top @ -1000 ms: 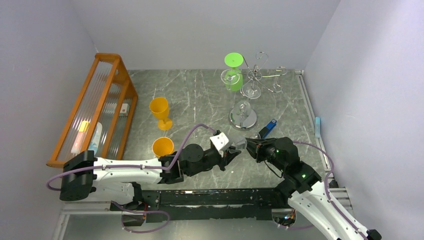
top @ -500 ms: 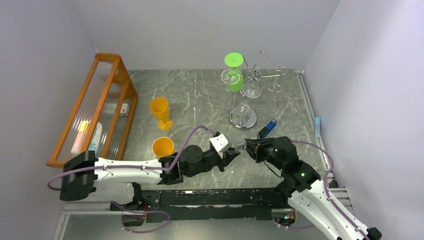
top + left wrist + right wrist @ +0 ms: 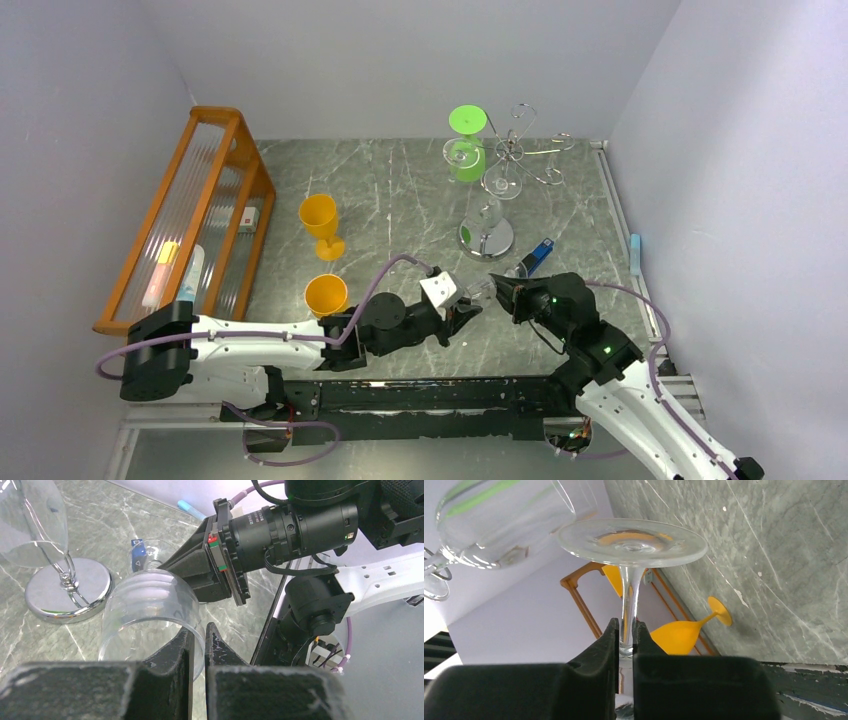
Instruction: Place the wine glass upside down on the wine glass rack
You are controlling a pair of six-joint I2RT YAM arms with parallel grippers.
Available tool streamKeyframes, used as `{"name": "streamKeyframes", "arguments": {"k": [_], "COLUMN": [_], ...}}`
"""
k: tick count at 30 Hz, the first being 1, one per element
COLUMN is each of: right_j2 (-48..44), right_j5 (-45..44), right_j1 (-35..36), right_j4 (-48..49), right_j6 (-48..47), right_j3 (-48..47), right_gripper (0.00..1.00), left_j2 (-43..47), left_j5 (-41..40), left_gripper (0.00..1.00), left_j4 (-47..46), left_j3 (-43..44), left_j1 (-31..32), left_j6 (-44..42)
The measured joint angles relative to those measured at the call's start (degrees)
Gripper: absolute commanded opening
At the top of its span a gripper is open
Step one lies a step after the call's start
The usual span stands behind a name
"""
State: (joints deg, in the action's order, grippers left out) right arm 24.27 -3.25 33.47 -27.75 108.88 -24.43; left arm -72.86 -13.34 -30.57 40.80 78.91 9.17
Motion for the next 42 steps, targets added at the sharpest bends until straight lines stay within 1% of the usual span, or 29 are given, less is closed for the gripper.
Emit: {"name": "streamKeyframes", "arguments": {"k": [1, 2, 3, 4, 5, 6, 9, 14, 18, 22, 27, 30, 35, 42], "right_j2": [-0.2, -0.3, -0.4, -0.5, -0.6, -0.6, -0.5, 0.3, 1.2, -0.1, -3.7, -4.0, -3.2, 0.5], "right_j5": [-0.3, -0.4, -0.7, -1.0, -1.4, -1.9, -4.7, -11.1, -16.9, -21.2, -26.4, -28.8, -33.6, -38.3], "right_j1": [0.0, 0.0, 0.0, 0.0, 0.0, 0.0, 0.0, 0.0, 0.0, 0.0, 0.0, 0.0, 0.0, -0.8], "right_j4": [0.0, 0.0, 0.0, 0.0, 0.1, 0.0, -0.3, -0.3, 1.7, 8.0, 18.6, 25.1, 33.1, 42.3], "right_j6": [0.0, 0.1, 0.0, -0.1, -1.0, -1.9, -5.5, -17.2, -30.9, -47.5, -67.1, -75.8, -85.4, -93.1], "right_j3": [0.0, 0.0, 0.0, 0.0, 0.0, 0.0, -0.6, -4.2, -7.3, -6.8, -3.3, -1.4, 1.9, 3.2], "right_gripper": [0.0, 0.0, 0.0, 0.0, 0.0, 0.0, 0.0, 0.0, 0.0, 0.0, 0.0, 0.0, 0.0, 0.0], "left_j2": [0.0, 0.0, 0.0, 0.0, 0.0, 0.0, 0.3, 4.4, 10.7, 14.9, 15.3, 15.1, 14.2, 13.0], "left_j5": [0.0, 0.0, 0.0, -0.2, -0.2, -0.2, -0.1, -0.8, -1.9, -2.0, -3.5, -4.0, -4.1, -6.2], "left_gripper": [0.1, 0.22, 0.29, 0.39, 0.54, 0.6, 0.68, 0.78, 0.81, 0.83, 0.83, 0.82, 0.82, 0.81], "left_j4": [-0.1, -0.1, -0.1, -0.1, 0.0, 0.1, 0.6, 4.2, 6.9, 9.1, 15.5, 17.7, 20.0, 24.9], "left_j3": [-0.2, -0.2, -0.2, -0.2, -0.2, -0.2, -0.2, -0.3, -0.3, -0.2, 2.0, 3.4, 4.8, 7.9], "left_j1": [0.0, 0.0, 0.0, 0.0, 0.0, 0.1, 0.4, 0.5, 0.5, 0.5, 0.5, 0.5, 0.5, 0.5], "left_j6": [0.0, 0.0, 0.0, 0.0, 0.3, 0.9, 2.1, 4.2, 4.9, 2.5, -0.2, -0.4, -0.4, 0.3]}}
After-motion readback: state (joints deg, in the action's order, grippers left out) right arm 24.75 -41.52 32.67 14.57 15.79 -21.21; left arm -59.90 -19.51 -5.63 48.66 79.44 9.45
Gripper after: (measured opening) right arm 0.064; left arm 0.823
